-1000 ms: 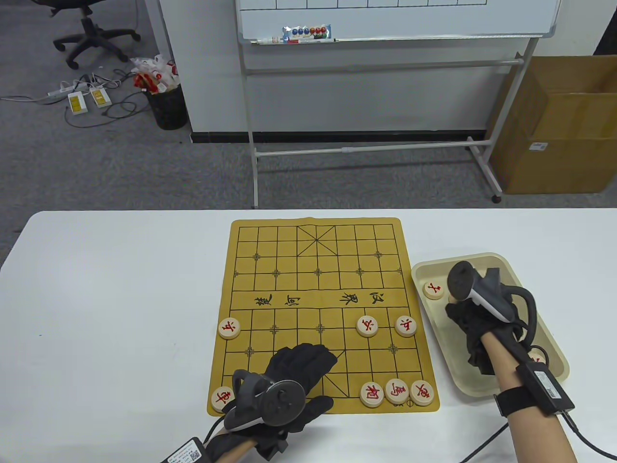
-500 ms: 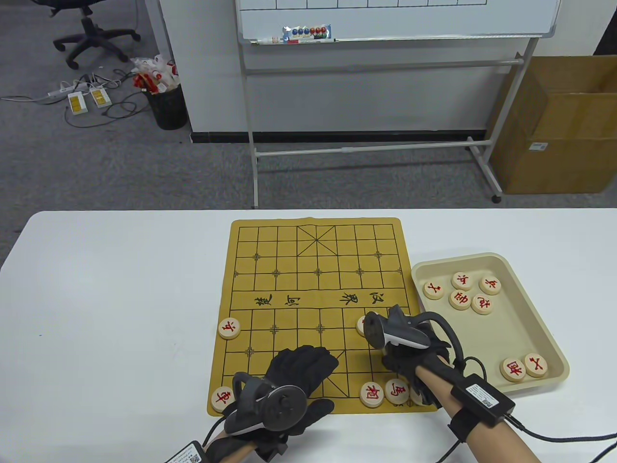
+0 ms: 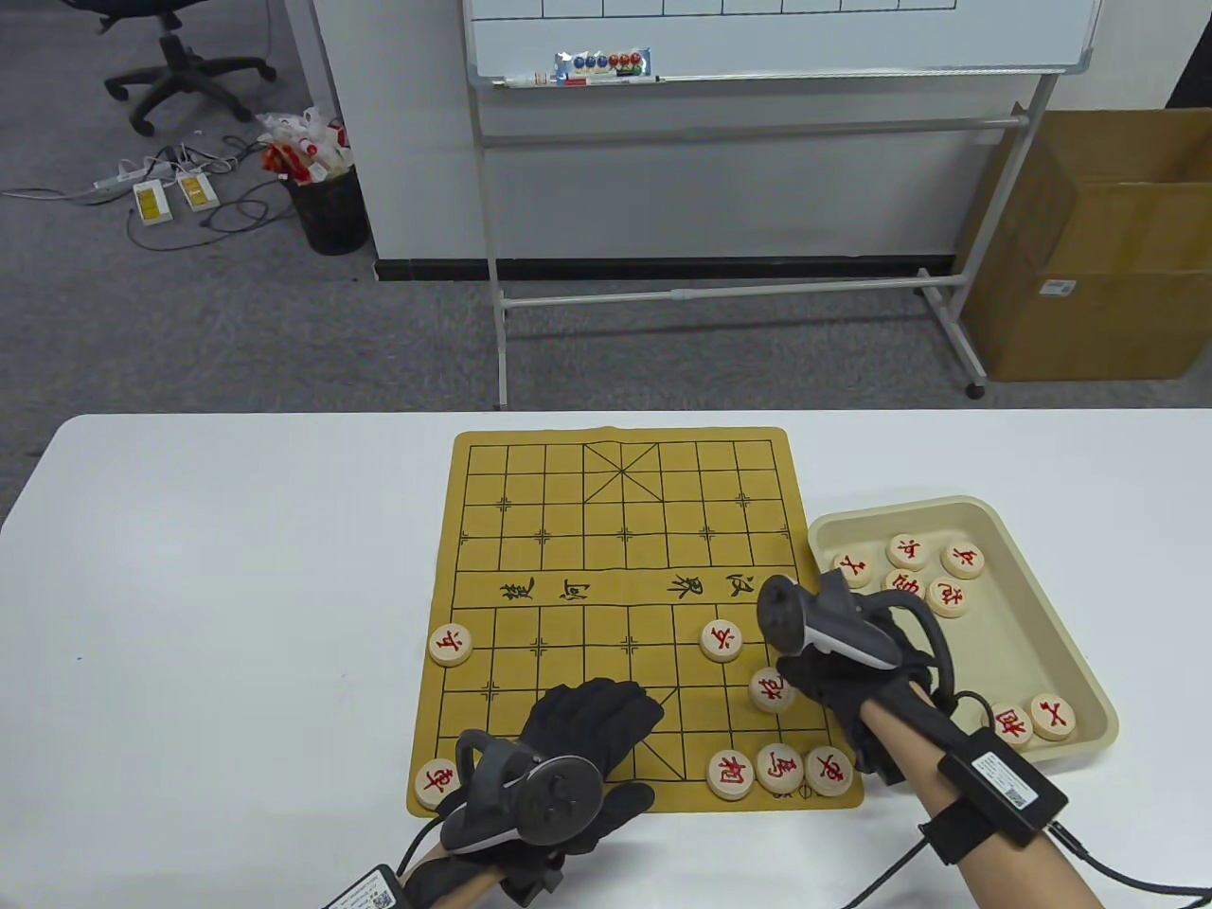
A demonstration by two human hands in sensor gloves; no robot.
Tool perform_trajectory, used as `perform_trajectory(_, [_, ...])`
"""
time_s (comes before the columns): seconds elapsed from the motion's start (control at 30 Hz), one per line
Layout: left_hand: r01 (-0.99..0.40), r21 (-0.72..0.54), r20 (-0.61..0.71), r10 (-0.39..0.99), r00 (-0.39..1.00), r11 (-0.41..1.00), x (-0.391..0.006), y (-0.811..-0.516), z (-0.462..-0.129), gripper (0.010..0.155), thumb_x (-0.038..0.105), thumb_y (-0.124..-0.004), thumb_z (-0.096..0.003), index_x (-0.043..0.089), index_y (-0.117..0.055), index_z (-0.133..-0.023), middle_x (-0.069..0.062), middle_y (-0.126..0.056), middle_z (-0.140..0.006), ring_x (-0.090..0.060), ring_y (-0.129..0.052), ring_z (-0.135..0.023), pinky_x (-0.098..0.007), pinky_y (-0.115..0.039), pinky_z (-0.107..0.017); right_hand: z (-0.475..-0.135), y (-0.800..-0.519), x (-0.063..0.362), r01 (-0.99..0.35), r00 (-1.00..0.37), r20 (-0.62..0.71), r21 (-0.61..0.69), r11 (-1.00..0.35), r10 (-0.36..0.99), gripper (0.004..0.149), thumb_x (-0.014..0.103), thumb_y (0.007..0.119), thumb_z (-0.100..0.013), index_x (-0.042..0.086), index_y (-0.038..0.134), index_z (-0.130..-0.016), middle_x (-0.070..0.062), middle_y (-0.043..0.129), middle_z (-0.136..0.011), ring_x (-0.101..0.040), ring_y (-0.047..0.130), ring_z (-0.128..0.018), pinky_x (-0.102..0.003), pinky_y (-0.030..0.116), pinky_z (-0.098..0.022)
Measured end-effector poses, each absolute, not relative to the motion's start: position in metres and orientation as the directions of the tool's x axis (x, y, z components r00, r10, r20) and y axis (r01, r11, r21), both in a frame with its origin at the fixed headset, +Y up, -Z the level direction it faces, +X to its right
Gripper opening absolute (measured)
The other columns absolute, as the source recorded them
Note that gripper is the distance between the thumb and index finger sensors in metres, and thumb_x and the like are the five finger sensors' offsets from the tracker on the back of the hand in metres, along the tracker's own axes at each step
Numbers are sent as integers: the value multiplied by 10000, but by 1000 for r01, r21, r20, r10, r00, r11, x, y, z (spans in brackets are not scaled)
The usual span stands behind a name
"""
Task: Set up Chinese chess pieces
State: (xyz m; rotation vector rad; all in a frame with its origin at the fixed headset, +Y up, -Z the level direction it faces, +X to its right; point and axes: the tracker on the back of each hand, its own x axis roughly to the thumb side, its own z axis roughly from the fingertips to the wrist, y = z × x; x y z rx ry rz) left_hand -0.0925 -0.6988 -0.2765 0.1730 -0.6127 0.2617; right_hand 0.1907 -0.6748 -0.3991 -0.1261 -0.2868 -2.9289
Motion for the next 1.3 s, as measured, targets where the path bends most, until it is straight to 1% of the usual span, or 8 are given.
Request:
perform_trajectory(0.17, [-286, 80, 586, 187, 788, 955, -92, -699, -277, 787, 603, -706, -360, 299, -507, -1059, 11, -597, -1147, -259, -653, -1082, -592, -571, -779, -402, -674, 251, 237, -966, -29, 287, -928, -255, 734, 477, 825, -446, 191, 607, -1086, -137, 755, -1071, -343, 885, -903, -593, 612, -741])
perform_trajectory(0.23, [-280, 80, 585, 182, 790, 957, -92, -699, -277, 788, 602, -706, -361, 298, -507, -1059, 12, -597, -1147, -258, -653, -1082, -591, -572, -779, -403, -691, 280, 227, -958, -72, 401, -888, -277, 749, 475, 826, -447, 199, 582, -1100, -122, 724, -1111, -380, 821, -974, -604, 581, -755])
perform_trajectory(0.4, [-268, 80, 581, 174, 795, 960, -90, -700, -278, 786, 601, -705, -361, 299, -507, -1059, 12, -598, -1147, -257, -653, -1082, -591, -572, -779, -396, -726, 323, 294, -908, -110, 524, -800, -405, 779, 489, 841, -435, 215, 564, -1109, -84, 710, -1135, -387, 673, -1080, -640, 469, -787])
perform_trajectory(0.57, [-260, 83, 574, 167, 802, 962, -91, -701, -279, 787, 601, -705, -362, 298, -506, -1060, 11, -597, -1147, -259, -651, -1083, -591, -572, -779, -388, -739, 331, 333, -903, -65, 520, -786, -425, 788, 501, 870, -409, 218, 594, -1090, -52, 774, -1082, -369, 652, -1089, -655, 434, -790])
perform_trajectory(0.67, [-259, 78, 568, 170, 805, 963, -92, -702, -281, 785, 600, -705, -362, 299, -507, -1060, 9, -599, -1146, -262, -651, -1082, -593, -571, -778, -386, -745, 328, 390, -878, -21, 549, -739, -479, 867, 500, 882, -404, 201, 504, -1125, -56, 724, -1106, -369, 622, -1104, -664, 405, -794])
perform_trajectory(0.8, [-257, 76, 567, 170, 806, 963, -91, -702, -282, 785, 599, -704, -363, 299, -504, -1060, 10, -595, -1148, -261, -649, -1084, -594, -567, -781, -386, -749, 324, 457, -846, 9, 527, -716, -534, 866, 478, 896, -401, 194, 506, -1120, -44, 754, -1075, -327, 655, -1096, -664, 406, -792])
perform_trajectory(1.1, [-259, 76, 569, 171, 804, 963, -92, -703, -282, 785, 600, -704, -363, 300, -504, -1060, 10, -593, -1148, -260, -648, -1084, -594, -567, -780, -386, -750, 324, 470, -834, 11, 536, -701, -551, 894, 495, 882, -403, 191, 466, -1134, -48, 732, -1093, -356, 631, -1102, -675, 391, -791])
perform_trajectory(1.3, [-265, 77, 572, 175, 801, 961, -91, -703, -282, 786, 600, -703, -363, 299, -502, -1061, 9, -593, -1149, -261, -647, -1085, -594, -567, -780, -387, -752, 322, 496, -825, 25, 511, -702, -565, 862, 464, 890, -406, 180, 501, -1120, -43, 780, -1048, -321, 693, -1068, -674, 403, -788])
